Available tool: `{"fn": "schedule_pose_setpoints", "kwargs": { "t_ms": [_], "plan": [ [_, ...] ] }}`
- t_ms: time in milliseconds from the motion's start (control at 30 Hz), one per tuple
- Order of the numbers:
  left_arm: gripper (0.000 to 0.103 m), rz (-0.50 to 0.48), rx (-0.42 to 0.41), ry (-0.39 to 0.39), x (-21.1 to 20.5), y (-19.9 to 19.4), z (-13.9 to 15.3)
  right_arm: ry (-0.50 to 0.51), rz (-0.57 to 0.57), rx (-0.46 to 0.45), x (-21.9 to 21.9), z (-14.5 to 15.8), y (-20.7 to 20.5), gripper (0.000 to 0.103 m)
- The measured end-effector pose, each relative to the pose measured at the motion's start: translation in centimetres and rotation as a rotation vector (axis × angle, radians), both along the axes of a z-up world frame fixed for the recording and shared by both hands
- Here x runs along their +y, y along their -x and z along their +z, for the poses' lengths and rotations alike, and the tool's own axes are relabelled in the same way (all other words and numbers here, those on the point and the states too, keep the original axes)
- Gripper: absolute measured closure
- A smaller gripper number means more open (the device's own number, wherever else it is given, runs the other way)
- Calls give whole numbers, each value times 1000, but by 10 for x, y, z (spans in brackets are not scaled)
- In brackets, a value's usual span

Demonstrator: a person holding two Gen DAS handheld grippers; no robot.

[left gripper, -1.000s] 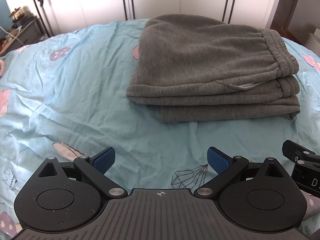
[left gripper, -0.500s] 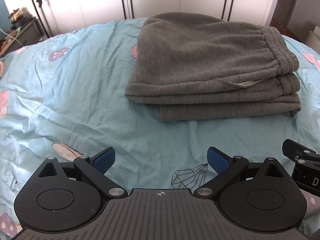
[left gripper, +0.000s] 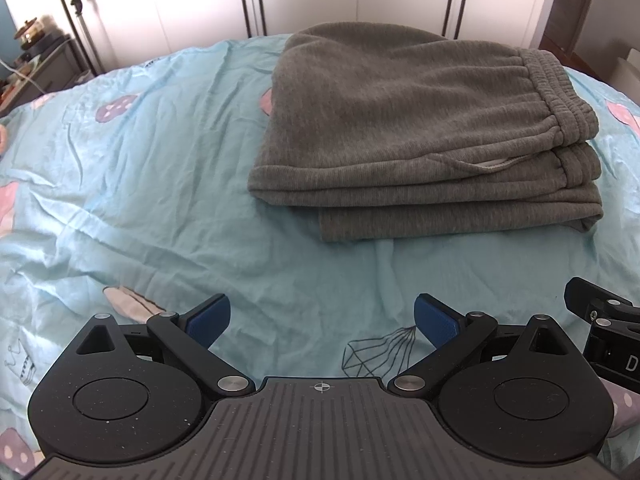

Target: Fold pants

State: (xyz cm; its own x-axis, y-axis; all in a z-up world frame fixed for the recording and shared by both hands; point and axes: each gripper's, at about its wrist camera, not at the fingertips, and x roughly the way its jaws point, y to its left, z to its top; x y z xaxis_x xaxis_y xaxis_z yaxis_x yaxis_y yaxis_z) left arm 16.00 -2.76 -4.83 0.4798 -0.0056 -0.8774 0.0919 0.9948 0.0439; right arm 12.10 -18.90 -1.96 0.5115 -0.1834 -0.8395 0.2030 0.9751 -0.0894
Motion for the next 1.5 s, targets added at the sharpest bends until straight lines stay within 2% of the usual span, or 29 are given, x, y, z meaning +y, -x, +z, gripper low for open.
{"fn": "schedule_pose_setpoints", "kwargs": {
  "t_ms": [1500],
  "plan": [
    [2,-11,8,-6,-1,-1,-4,-8,7,6,-1,-2,0,5]
  ]
}}
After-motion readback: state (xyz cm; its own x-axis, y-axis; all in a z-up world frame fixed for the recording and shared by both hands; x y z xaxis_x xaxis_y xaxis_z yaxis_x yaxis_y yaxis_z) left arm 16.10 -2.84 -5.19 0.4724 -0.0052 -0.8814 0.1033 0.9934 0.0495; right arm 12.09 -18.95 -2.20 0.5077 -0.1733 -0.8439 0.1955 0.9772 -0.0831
